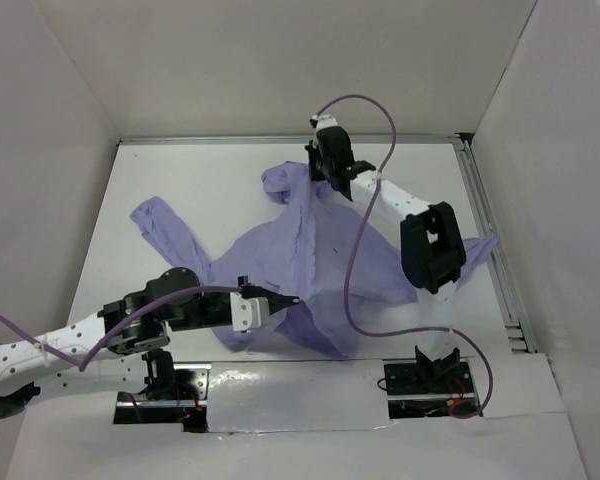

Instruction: Zip up the jacket

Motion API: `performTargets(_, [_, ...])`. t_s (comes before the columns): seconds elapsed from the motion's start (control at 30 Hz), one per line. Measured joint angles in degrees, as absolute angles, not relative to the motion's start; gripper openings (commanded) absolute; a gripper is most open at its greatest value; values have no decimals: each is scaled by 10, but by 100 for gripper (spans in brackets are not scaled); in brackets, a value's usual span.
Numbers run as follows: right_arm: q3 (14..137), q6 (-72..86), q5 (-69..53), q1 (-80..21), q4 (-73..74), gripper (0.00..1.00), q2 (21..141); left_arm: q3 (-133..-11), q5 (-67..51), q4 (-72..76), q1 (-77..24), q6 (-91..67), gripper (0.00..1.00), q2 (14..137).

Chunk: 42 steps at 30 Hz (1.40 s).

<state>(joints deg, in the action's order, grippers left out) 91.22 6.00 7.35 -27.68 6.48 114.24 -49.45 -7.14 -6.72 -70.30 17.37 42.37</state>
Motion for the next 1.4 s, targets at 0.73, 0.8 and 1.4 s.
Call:
performTargets(0.73, [1344, 44, 25, -145, 201, 100, 1384, -367, -95, -116, -707, -88, 99, 520])
performTargets(0.8, [1301, 45, 31, -127, 188, 100, 1361, -367, -86, -115, -706, -97, 99, 518])
performTargets(1.4, [656, 205, 17, -119, 34, 100, 841, -439, -260, -87, -290, -244, 99, 617])
